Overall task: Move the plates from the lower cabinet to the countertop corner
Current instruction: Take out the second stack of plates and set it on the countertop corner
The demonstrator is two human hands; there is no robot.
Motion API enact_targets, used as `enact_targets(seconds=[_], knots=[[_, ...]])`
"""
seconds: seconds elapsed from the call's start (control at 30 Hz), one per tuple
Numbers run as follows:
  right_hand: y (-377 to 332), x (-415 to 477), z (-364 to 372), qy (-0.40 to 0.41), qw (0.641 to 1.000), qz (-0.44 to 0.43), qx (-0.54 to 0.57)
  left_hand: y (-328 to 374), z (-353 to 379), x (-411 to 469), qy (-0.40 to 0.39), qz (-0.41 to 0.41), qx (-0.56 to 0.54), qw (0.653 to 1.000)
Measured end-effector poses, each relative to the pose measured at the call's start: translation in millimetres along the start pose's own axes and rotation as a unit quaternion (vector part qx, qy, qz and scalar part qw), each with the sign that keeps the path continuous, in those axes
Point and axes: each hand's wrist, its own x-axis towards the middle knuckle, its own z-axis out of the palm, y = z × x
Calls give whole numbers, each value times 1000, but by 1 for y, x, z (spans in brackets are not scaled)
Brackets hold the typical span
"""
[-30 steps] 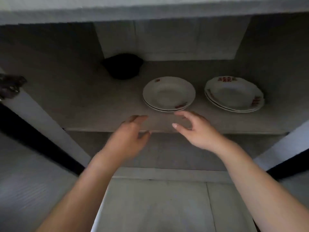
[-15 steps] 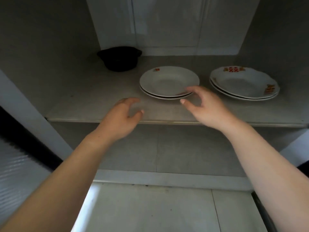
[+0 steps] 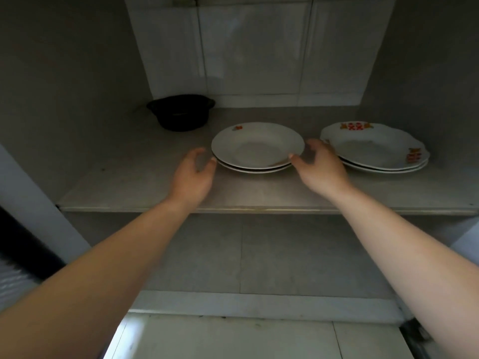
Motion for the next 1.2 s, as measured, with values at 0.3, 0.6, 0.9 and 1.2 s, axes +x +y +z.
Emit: enact_targets(seconds=[0.3,0.6,0.9,1.2], knots=[[-4,24,-3,-31,999,17,-9,21,11,32,-40,-12,26,999],[0,35,7,-43,994,60,82,23,23,43,-56,-63,-36,996],[7,40,15,-39,983,92,157,23,25,45,-62,-131,-132,981],[4,39,10,-68,972,119,189,13,23,37,-48,-139,-170,974]])
